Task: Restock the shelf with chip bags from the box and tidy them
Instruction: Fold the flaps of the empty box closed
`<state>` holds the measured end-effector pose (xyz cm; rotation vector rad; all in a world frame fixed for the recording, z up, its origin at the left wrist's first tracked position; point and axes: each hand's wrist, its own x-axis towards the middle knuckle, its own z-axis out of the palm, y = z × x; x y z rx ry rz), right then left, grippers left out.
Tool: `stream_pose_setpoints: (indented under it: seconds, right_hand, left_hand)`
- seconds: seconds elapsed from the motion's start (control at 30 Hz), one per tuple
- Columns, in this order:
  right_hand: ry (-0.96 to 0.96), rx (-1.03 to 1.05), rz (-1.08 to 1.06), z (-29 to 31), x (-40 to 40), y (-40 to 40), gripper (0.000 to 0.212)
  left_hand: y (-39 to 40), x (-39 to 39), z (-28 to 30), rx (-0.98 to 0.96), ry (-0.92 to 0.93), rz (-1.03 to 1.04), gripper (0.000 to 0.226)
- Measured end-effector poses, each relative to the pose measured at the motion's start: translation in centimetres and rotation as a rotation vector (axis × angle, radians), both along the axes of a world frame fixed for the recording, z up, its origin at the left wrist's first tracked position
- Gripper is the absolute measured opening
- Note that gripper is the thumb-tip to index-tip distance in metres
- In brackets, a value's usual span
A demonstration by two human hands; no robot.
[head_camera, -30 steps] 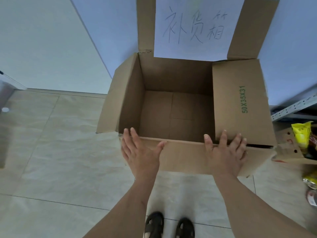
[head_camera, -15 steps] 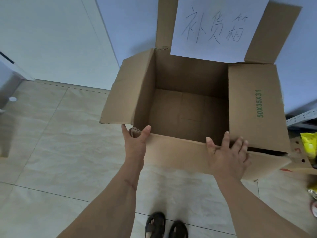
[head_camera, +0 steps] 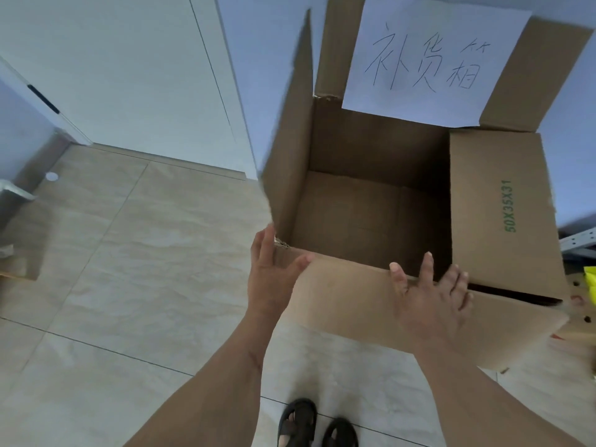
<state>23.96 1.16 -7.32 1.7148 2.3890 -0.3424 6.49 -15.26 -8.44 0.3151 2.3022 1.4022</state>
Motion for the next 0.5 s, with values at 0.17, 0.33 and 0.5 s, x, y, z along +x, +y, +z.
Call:
stream_pose_setpoints:
  seconds: [0.17, 0.33, 0.5]
  right_hand:
    - [0.035, -0.027, -0.020, 0.2, 0.3, -0.2, 0.084]
    - [0.099, -0.075, -0.071, 0.6, 0.6, -0.2, 0.078]
    - [0.081, -0.104, -0.049, 1.0, 0.5, 0.2, 0.082]
  left_hand:
    - [0.1, 0.4, 0.6, -0.096, 0.009, -0.155, 0.109]
    - [0.6, 0.9, 1.1, -0.200, -0.078, -0.132, 0.120]
    - [1.1, 0.8, 2.0, -0.451, -0.050, -0.205, 0.086]
